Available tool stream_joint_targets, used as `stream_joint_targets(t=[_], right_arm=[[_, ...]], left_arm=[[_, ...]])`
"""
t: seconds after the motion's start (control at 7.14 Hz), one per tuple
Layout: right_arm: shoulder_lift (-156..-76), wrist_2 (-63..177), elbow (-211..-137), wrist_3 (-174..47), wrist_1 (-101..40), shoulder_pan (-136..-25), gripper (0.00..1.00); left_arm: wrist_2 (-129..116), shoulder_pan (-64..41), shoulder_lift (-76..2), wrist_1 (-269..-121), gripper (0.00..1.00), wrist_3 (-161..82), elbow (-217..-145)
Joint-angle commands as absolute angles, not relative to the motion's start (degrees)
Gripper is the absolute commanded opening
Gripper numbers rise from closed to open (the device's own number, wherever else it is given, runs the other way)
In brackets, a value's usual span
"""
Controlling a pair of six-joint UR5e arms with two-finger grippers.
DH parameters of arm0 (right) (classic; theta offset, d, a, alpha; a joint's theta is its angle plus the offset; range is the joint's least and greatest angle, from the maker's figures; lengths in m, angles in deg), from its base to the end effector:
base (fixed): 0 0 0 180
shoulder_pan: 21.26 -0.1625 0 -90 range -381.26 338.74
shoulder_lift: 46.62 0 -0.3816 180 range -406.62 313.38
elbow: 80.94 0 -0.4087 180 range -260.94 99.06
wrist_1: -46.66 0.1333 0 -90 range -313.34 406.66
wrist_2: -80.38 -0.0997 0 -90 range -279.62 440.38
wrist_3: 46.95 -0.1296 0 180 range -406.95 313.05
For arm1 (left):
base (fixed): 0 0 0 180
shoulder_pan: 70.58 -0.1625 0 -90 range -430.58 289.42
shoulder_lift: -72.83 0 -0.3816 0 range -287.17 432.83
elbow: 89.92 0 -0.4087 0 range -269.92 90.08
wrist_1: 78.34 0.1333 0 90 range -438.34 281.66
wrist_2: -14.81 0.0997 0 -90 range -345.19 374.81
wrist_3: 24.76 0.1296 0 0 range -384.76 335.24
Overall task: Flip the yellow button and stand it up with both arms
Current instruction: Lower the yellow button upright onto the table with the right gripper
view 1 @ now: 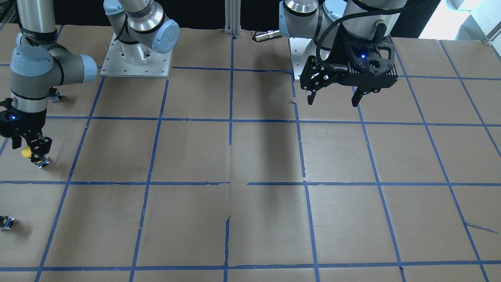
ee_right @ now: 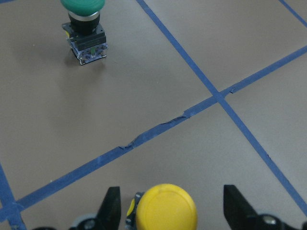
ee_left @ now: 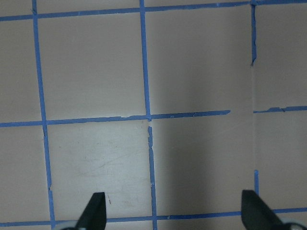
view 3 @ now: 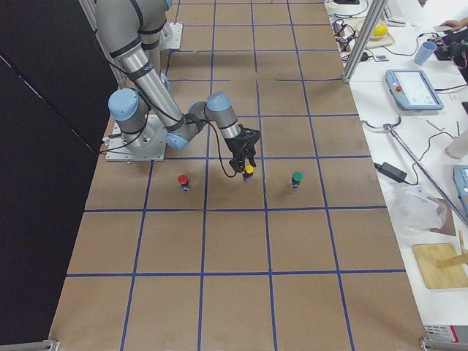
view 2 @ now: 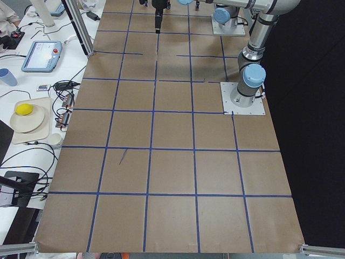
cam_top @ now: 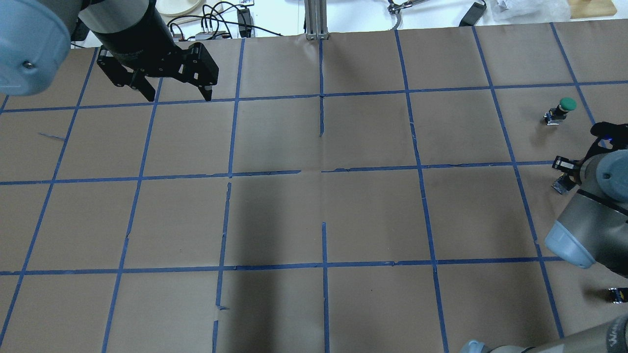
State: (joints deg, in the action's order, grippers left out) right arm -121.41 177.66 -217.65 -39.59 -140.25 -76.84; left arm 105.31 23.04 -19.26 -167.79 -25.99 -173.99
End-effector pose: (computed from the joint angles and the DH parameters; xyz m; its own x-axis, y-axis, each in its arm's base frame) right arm -0.1568 -0.4355 0.1220 -0.8301 0.5290 0.1764 0.3597 0.7498 -0.5554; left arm -0.1654 -0.5216 0.4496 -0.9991 0.0411 -0.0071 0.0415 0.9962 -0.0767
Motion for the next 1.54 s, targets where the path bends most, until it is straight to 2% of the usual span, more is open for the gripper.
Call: stream_joint_targets(t=[0.0,0.14,0.28,0.7,1.4], right_arm=[[-121.41,177.68,-217.69,-39.66,-139.84,-76.81,0.96],[-121.41,177.33,-217.69,-39.57,-139.32,-76.90,0.99],[-121.93,177.33,-217.52,-39.39,-134.62,-76.90,1.00],[-123.34,177.50,-215.76,-39.04,-132.11,-77.25,1.00],[-136.33,176.98,-206.73,-39.57,-95.72,-77.95,1.00]], left_arm=[[104.03,23.03,-19.19,-167.82,1.00,-25.99,-174.29],[103.84,23.03,-19.19,-167.73,1.00,-25.99,-174.29],[103.84,23.03,-19.19,-167.73,1.00,-25.99,-174.29],[103.84,22.85,-19.89,-167.64,1.00,-25.99,-173.51],[103.84,22.85,-20.07,-167.64,1.00,-25.99,-173.59]])
